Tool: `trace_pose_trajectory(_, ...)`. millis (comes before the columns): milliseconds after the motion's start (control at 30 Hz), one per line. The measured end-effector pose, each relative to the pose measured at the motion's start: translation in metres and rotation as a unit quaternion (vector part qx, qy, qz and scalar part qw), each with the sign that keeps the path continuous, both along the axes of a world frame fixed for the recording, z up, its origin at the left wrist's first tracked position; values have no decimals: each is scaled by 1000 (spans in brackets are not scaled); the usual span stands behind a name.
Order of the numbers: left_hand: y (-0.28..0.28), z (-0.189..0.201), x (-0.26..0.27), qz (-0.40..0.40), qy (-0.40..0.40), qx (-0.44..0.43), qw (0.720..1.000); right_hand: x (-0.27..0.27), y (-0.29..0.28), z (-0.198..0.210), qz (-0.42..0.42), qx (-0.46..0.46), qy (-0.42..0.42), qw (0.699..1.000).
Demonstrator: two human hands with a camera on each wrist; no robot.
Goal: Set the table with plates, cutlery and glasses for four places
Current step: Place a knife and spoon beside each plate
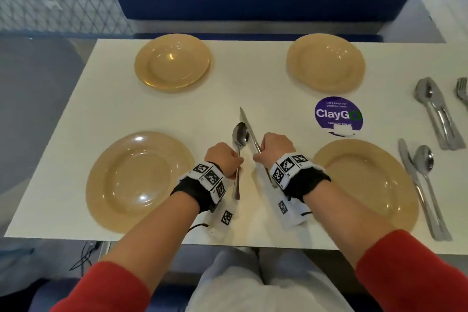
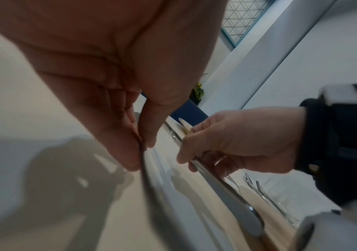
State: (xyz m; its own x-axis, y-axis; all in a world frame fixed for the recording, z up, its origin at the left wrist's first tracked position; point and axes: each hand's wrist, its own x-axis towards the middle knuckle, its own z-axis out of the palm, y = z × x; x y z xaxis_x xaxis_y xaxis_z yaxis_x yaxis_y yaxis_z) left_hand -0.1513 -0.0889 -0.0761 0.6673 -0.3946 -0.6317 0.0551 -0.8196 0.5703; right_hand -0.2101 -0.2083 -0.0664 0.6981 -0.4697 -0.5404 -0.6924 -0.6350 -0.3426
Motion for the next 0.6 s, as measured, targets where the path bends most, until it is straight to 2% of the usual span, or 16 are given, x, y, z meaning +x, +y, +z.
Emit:
trace_pose_trajectory(300, 25, -22, 0, -21, -17, 19, 999, -8, 31, -24, -30, -11, 12, 999)
trace_pose_trajectory(600, 31, -20, -2, -81, -115, 67, 988, -14, 49, -26, -39, 41, -16, 998)
